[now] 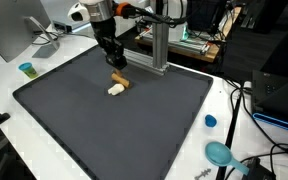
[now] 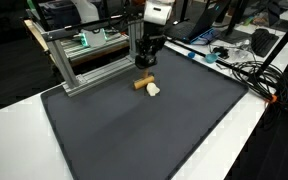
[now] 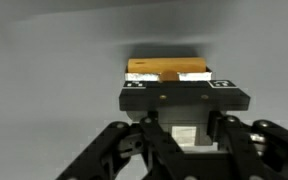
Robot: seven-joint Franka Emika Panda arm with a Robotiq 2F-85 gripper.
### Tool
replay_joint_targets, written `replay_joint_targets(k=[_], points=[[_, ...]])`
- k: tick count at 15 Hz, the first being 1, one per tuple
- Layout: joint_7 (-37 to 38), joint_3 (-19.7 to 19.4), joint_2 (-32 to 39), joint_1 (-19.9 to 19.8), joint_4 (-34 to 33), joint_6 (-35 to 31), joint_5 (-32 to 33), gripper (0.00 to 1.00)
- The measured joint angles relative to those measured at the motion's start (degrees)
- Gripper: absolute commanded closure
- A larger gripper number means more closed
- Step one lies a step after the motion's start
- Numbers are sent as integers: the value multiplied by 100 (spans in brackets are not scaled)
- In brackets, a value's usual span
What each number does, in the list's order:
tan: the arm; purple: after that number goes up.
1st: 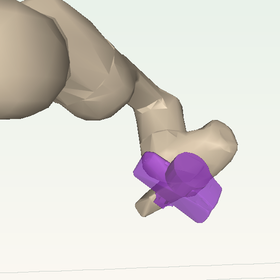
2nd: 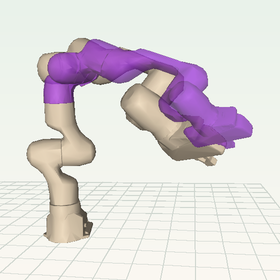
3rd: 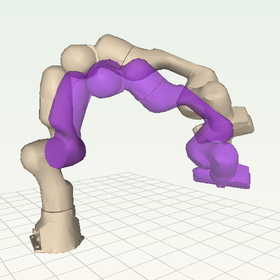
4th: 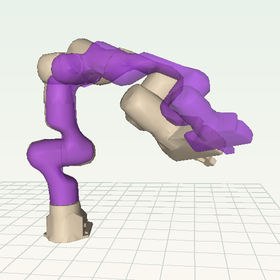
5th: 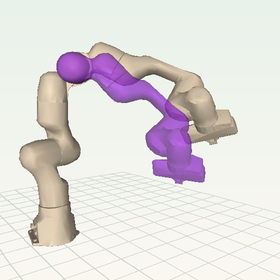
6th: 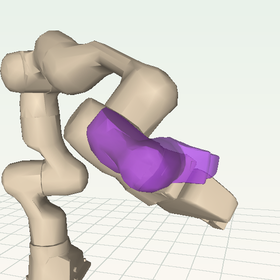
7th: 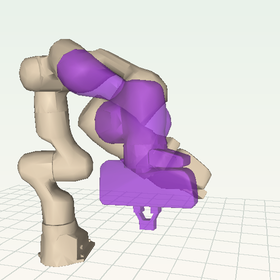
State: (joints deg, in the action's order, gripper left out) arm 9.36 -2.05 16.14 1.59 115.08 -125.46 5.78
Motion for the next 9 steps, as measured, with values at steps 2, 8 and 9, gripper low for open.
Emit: replay_joint_targets(k=[2,8,9], points=[[-14,-1,-68,-2,43,-16,0,78],[-155,94,-902,3,720,-408,-2,78],[-117,119,-996,8,877,-737,4,78]])
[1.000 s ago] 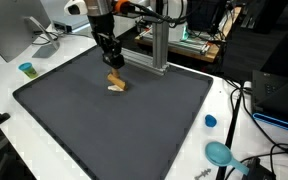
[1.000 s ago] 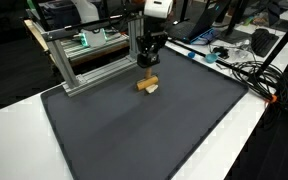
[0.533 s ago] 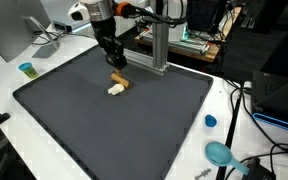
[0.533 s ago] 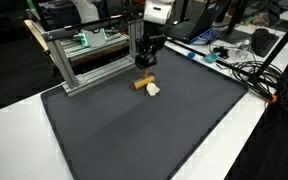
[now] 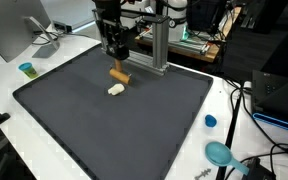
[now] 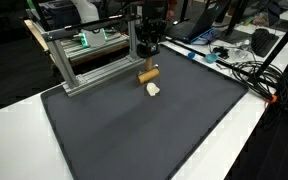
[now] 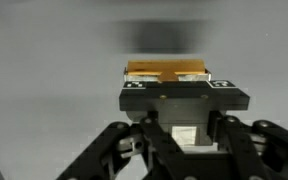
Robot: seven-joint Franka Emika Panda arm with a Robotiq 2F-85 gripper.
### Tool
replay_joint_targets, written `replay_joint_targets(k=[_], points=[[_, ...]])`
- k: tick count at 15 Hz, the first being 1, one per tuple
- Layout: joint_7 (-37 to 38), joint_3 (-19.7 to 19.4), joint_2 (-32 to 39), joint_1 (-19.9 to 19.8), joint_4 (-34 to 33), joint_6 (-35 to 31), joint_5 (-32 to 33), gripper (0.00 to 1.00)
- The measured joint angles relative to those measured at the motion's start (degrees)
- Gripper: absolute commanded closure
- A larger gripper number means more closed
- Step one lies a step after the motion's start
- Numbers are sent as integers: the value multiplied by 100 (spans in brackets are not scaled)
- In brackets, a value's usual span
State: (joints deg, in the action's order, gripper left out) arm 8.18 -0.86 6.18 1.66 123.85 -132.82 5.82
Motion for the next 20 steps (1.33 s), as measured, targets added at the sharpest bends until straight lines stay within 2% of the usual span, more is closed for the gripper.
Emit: replay_joint_targets(k=[4,7,13,20], points=[[516,19,-40,15,381,-1042,331,78],[840,-10,-39,14,531,-1123,575,78],[848,13,-33,14,721,-1393,552,78],[853,-9,49,6,711,-1400,527,78]])
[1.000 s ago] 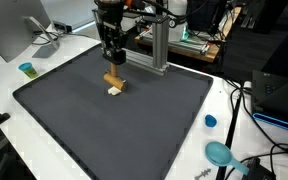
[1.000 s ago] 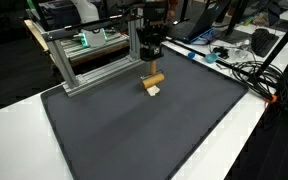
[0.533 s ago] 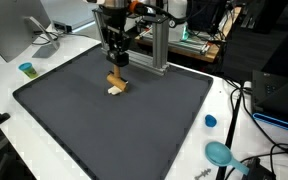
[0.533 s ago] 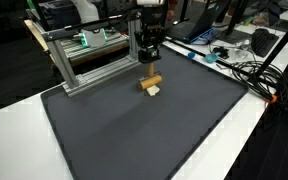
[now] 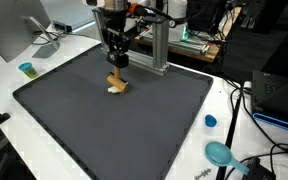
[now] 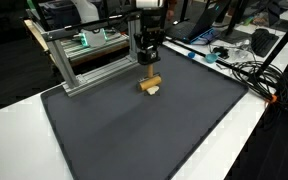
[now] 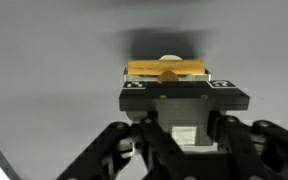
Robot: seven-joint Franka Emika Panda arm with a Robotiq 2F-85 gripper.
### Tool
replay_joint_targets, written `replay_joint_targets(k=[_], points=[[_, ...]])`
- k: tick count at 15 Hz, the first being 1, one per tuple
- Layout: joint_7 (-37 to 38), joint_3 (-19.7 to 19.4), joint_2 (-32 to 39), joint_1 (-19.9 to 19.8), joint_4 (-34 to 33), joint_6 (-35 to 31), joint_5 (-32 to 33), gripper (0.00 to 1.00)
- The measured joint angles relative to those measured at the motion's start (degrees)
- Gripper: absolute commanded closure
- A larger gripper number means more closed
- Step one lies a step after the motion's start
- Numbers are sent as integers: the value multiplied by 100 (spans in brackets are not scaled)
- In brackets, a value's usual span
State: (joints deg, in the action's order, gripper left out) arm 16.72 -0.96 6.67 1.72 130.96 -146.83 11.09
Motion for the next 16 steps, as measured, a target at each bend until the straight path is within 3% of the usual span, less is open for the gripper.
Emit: replay_joint_targets(k=[16], points=[[17,-201,578,-20,-534,-650,-134,78]])
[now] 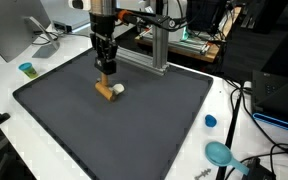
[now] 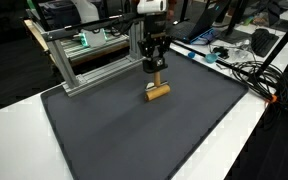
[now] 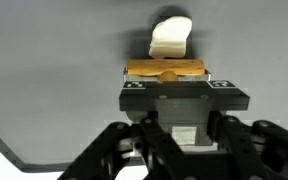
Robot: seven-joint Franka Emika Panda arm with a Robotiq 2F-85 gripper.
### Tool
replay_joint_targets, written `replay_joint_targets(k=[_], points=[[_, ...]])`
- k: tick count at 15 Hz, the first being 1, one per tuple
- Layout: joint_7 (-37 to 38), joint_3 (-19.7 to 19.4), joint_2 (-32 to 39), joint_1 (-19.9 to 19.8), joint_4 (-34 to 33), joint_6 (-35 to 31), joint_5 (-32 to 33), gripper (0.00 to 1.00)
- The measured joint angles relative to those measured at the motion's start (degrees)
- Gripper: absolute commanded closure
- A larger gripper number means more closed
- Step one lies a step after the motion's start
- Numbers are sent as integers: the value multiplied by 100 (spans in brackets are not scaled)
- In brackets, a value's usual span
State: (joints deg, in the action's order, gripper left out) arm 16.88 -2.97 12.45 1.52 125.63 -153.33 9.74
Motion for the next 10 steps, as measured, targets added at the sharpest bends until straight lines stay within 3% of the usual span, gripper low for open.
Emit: replay_joint_targets(k=[5,10], points=[[0,-60,-536,9,265,19,43,78],[1,-20,-495,30,360,236,74,78]])
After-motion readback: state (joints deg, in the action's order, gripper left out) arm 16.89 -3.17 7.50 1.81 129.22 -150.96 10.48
